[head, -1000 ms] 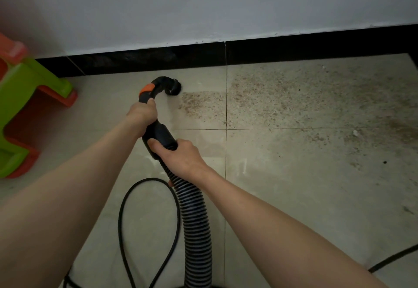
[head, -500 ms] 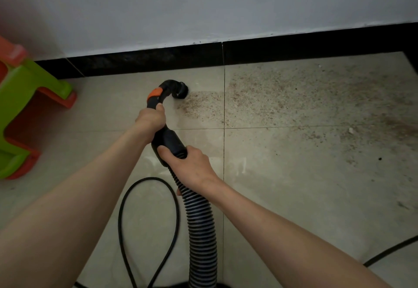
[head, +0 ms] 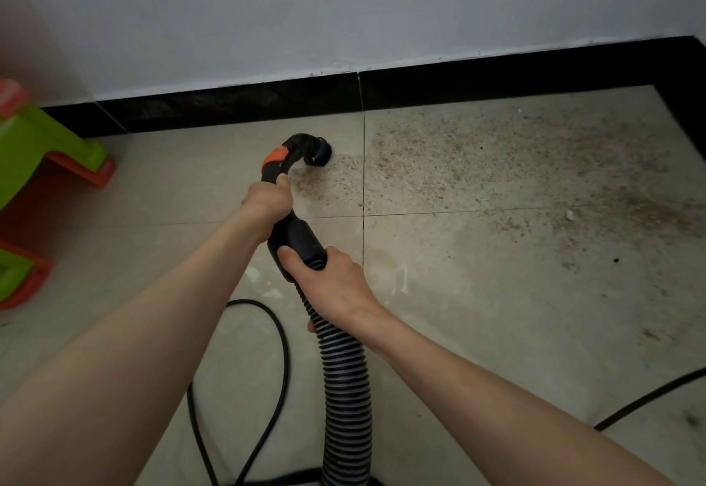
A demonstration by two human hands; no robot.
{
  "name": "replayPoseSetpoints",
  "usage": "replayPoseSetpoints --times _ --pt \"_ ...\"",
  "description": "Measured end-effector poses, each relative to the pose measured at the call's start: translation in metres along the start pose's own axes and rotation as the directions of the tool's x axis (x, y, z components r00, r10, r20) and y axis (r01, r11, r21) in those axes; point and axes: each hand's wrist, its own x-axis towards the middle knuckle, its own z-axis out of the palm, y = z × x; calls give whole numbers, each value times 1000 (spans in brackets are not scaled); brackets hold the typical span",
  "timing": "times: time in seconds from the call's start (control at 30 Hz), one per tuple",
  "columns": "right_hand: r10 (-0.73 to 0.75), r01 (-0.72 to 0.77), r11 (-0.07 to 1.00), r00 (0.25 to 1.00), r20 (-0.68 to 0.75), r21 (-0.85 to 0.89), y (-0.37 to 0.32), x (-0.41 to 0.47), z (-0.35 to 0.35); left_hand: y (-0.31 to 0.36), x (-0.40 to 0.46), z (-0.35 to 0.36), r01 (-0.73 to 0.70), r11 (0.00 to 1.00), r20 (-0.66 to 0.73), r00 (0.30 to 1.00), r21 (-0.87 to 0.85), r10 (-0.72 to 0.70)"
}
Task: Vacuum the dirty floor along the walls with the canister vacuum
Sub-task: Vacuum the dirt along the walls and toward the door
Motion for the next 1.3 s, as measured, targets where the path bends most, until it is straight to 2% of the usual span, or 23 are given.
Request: replayPoseSetpoints --times 0.57,0.7,1.07,1.3 --pt "31 -27 999 997 -78 44 7 -11 -23 22 -14 30 -60 998 57 997 31 59" --pt "18 -16 999 999 -40 42 5 -6 -16 17 -8 24 -50 999 45 998 16 49" --pt "-15 24 998 987 163 -49 -15 30 24 -21 23 -32 83 996 -170 983 43 -74" --pt "0 13 998 977 213 -58 -16 25 39 -39 25 -45 110 993 -159 982 31 -104"
